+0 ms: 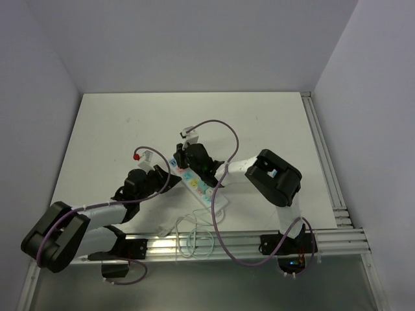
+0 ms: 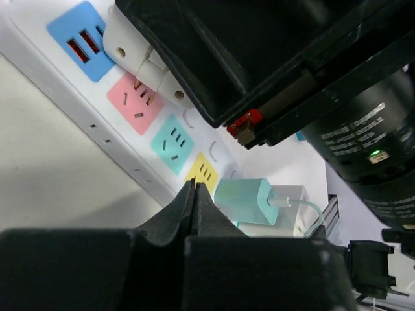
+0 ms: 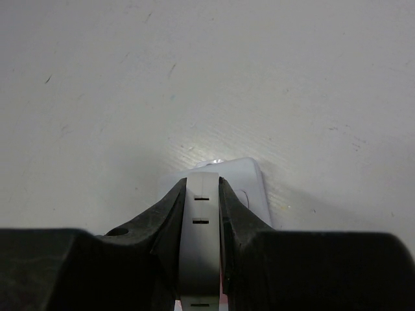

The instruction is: Insert the plug

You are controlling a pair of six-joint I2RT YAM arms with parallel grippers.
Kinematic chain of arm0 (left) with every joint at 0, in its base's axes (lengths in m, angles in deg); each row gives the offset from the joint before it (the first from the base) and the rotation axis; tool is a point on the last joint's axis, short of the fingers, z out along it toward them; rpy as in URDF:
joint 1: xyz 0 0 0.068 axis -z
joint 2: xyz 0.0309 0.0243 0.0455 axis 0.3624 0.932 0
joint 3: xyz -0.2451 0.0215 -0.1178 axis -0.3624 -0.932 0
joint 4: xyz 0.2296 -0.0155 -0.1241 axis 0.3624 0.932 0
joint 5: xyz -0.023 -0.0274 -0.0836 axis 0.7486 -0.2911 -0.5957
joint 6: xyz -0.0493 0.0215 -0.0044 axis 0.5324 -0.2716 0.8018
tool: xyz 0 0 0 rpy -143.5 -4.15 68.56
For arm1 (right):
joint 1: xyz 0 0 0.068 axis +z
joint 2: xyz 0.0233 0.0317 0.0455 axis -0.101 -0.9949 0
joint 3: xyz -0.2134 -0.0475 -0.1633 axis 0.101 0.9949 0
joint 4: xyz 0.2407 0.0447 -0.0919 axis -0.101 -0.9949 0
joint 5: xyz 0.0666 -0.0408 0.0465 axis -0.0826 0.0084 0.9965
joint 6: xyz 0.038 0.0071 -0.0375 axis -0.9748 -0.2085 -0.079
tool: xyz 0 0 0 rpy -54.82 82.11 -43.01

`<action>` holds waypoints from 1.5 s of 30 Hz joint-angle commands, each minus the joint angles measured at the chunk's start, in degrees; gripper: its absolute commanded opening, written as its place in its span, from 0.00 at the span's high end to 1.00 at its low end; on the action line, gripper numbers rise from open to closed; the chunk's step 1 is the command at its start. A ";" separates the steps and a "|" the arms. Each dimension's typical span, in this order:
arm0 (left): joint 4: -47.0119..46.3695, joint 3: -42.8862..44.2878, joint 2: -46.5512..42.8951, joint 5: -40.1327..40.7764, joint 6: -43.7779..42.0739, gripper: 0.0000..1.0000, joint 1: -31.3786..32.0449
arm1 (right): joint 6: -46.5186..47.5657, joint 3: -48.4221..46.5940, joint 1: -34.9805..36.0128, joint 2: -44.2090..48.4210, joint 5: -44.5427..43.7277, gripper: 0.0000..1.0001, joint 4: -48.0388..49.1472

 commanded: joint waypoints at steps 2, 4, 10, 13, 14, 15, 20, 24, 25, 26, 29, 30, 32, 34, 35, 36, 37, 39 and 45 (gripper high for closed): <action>-7.79 -1.67 0.09 5.99 -0.58 0.97 2.55 | -1.30 2.09 -0.26 -1.67 3.83 1.00 -14.57; -1.23 -0.88 -2.54 12.85 -0.75 0.81 4.05 | -1.56 2.27 -0.26 -1.75 3.92 1.00 -14.57; -1.61 1.23 -0.10 14.20 -2.60 0.52 8.63 | -2.18 1.65 -0.17 -2.46 4.10 1.00 -14.92; -6.18 0.44 2.54 12.62 -1.55 0.69 9.15 | -2.18 1.83 -0.26 -2.11 3.83 1.00 -15.19; -7.32 0.44 3.24 12.35 -1.20 0.84 9.15 | -2.00 2.18 -0.26 -2.02 3.40 1.00 -15.28; -7.25 0.61 4.47 12.52 -0.24 0.96 9.15 | -1.74 2.27 -0.26 -1.93 2.96 1.00 -15.36; -9.96 1.41 8.08 12.52 0.48 0.99 9.42 | -0.33 3.23 -0.26 -1.05 2.16 0.98 -15.19; -10.68 1.84 9.39 13.13 1.00 0.99 9.42 | 0.11 2.62 -0.26 -0.70 2.07 0.94 -16.50; -9.72 2.80 9.92 13.40 1.27 0.99 9.42 | 0.11 2.45 -0.17 -0.61 1.73 0.93 -16.85; -8.84 3.42 10.45 13.66 1.62 1.00 9.42 | 0.28 2.36 -0.17 -0.52 1.64 0.93 -17.73; -7.25 4.57 12.30 13.84 3.11 1.00 9.42 | 0.63 3.76 -0.17 0.79 0.67 0.88 -18.00; -6.29 5.00 13.17 14.10 3.46 1.00 9.42 | 0.90 4.11 -0.17 1.49 0.58 0.86 -18.09; -3.56 6.41 14.23 14.19 4.08 1.00 9.42 | 1.07 4.55 -0.17 1.94 0.67 0.79 -18.44; -3.64 6.59 15.46 14.10 4.43 1.00 9.42 | 1.34 4.38 -0.35 2.64 0.84 0.73 -18.97; -3.47 6.59 15.64 14.19 4.69 1.00 9.42 | 1.51 4.20 -0.26 2.90 1.19 0.70 -19.75; -3.12 6.50 15.73 14.54 4.70 1.00 9.42 | 1.51 4.03 -0.35 3.34 1.54 0.67 -20.19; -2.94 6.33 15.64 14.63 4.70 1.00 9.42 | 1.51 3.50 -0.26 3.52 1.81 0.61 -20.63; -2.59 5.98 15.03 14.89 4.35 1.00 9.42 | 1.51 2.63 -0.26 3.70 2.25 0.55 -22.39; -0.48 5.45 13.01 16.12 3.47 1.00 9.42 | 1.51 1.92 -0.44 5.28 3.39 0.48 -24.68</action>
